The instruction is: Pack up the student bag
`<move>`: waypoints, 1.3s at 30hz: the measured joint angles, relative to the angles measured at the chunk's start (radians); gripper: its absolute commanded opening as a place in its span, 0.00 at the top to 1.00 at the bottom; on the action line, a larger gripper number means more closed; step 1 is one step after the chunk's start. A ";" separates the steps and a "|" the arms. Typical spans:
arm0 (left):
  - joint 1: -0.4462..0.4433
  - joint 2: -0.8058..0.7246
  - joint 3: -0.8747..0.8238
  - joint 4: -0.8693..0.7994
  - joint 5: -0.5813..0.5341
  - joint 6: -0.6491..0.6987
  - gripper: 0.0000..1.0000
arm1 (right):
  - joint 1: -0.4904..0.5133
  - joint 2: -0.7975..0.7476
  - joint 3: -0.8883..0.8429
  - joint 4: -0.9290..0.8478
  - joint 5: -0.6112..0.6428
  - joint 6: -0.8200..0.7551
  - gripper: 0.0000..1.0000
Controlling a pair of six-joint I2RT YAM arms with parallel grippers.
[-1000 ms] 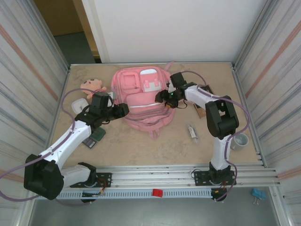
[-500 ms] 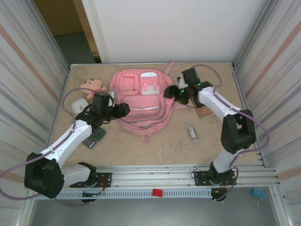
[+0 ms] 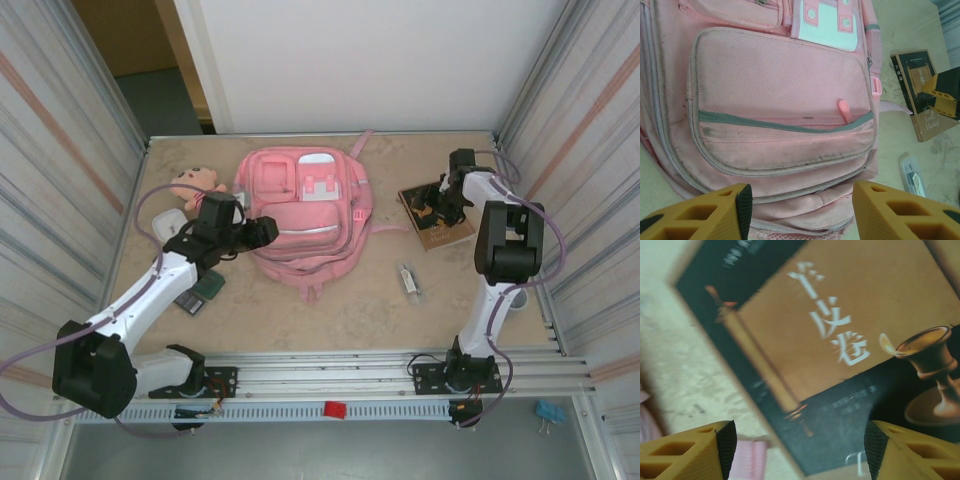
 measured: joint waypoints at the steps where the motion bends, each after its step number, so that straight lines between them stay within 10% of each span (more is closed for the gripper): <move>1: -0.001 0.004 0.000 0.000 -0.002 0.000 0.44 | -0.007 0.000 -0.001 0.002 -0.018 0.000 0.31; 17: -0.097 0.103 0.023 0.037 -0.010 -0.021 0.44 | 0.125 -0.288 -0.387 0.138 -0.116 0.161 0.27; 25: -0.141 0.150 0.066 0.068 -0.006 -0.026 0.44 | 0.004 -0.276 -0.116 -0.048 0.037 0.036 0.05; 39: -0.150 0.184 0.092 0.084 -0.010 -0.026 0.44 | -0.072 0.011 0.062 -0.090 0.140 -0.118 0.12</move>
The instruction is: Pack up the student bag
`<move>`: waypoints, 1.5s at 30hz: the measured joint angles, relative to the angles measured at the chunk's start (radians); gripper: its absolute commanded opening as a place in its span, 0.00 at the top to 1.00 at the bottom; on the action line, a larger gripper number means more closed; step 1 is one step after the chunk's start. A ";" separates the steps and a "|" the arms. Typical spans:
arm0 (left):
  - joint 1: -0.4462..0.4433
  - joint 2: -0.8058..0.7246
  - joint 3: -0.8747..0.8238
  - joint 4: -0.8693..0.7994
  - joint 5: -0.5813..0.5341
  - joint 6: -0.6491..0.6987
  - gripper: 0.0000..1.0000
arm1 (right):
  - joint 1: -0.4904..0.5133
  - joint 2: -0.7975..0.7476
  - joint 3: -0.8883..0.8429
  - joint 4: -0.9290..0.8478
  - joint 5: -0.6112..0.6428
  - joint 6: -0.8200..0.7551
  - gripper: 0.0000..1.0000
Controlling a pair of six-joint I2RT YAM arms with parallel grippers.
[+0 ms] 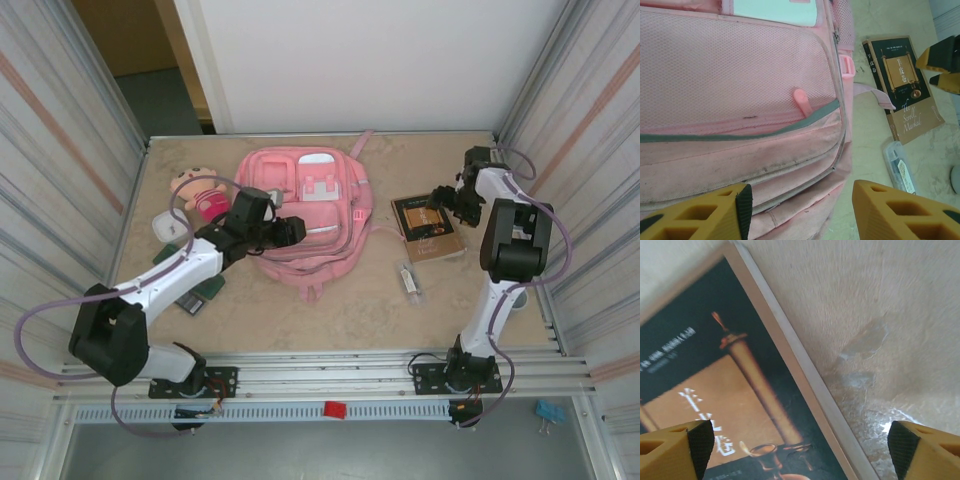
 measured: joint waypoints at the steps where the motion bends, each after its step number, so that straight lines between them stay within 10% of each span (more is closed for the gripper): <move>1: -0.001 0.008 0.004 0.001 0.000 0.000 0.44 | 0.002 0.000 -0.009 -0.004 -0.001 0.000 0.13; 22: -0.179 0.462 0.412 0.031 0.096 -0.081 0.51 | -0.023 -0.410 -0.318 -0.037 -0.155 0.053 0.22; 45: -0.342 0.939 0.851 -0.030 0.164 -0.183 0.53 | -0.037 -0.207 -0.331 -0.050 -0.132 -0.011 0.50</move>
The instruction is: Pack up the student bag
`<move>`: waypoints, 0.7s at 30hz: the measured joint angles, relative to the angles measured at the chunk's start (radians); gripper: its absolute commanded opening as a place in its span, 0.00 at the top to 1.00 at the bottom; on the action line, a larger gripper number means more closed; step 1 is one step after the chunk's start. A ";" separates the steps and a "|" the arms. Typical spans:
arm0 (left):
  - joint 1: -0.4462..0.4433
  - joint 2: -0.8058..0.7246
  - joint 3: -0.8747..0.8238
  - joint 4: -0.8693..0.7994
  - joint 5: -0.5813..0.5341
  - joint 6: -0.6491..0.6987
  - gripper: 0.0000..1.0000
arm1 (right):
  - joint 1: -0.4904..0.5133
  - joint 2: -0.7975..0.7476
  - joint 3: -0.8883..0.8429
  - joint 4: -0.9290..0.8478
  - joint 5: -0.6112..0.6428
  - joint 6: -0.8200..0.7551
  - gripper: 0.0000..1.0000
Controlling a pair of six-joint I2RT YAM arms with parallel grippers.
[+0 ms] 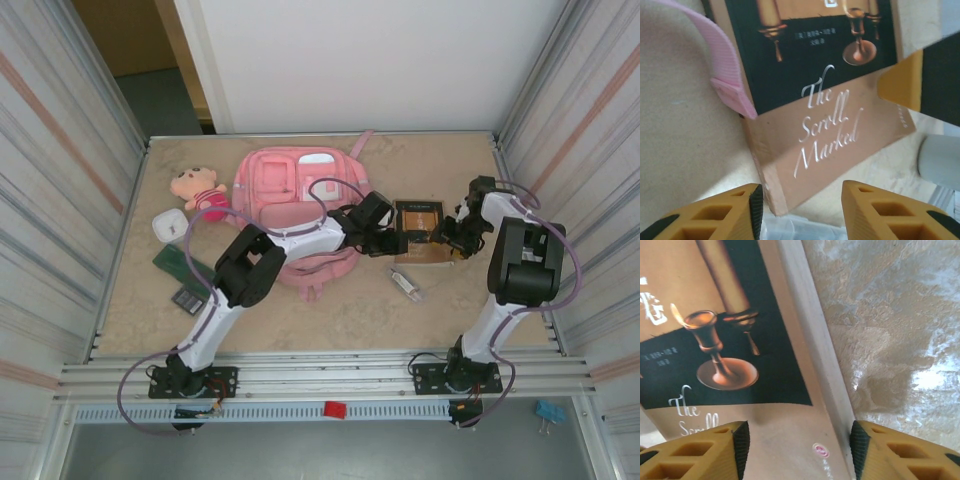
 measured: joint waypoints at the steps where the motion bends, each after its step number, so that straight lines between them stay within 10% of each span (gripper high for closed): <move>1: 0.000 0.014 0.015 -0.006 -0.005 0.000 0.53 | -0.003 0.005 0.000 0.000 0.000 0.000 0.51; 21: 0.035 0.071 0.071 -0.005 0.050 -0.056 0.49 | -0.045 -0.079 -0.171 0.107 -0.140 0.072 0.66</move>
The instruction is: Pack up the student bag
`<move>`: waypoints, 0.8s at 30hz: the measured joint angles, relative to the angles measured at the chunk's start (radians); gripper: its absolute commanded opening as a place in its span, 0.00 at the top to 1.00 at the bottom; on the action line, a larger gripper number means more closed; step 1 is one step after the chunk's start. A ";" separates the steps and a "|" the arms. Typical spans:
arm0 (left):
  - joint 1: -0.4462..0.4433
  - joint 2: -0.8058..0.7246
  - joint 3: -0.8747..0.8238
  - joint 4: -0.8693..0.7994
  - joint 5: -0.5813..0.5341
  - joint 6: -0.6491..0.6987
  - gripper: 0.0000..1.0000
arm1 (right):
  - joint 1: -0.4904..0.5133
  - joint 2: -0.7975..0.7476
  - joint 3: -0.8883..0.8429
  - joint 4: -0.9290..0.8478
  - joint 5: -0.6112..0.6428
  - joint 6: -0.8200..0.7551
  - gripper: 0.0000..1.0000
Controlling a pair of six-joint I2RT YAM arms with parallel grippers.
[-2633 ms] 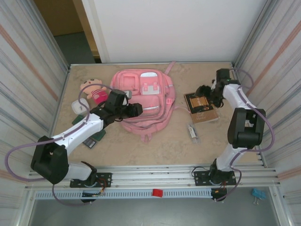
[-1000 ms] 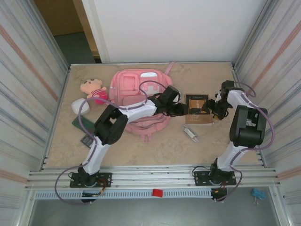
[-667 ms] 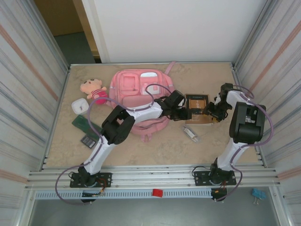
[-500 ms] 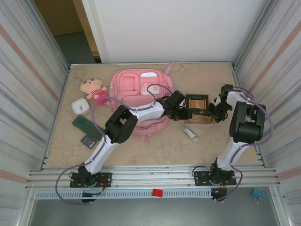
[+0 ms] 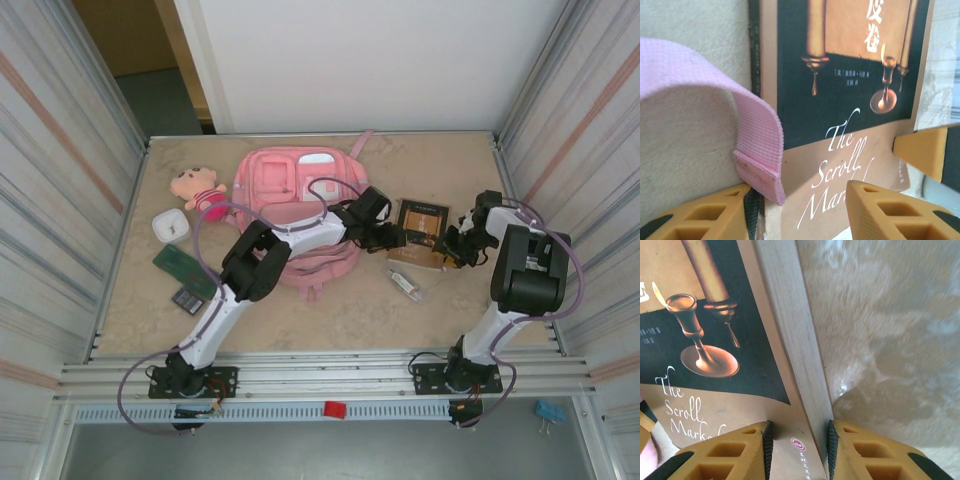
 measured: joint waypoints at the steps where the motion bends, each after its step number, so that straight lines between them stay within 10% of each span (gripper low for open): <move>1: 0.002 -0.008 -0.014 0.012 0.004 -0.008 0.49 | 0.000 -0.007 -0.011 0.001 -0.010 0.003 0.66; 24: 0.008 -0.159 -0.196 0.348 0.101 -0.152 0.50 | -0.005 -0.072 -0.119 0.025 -0.112 0.058 0.69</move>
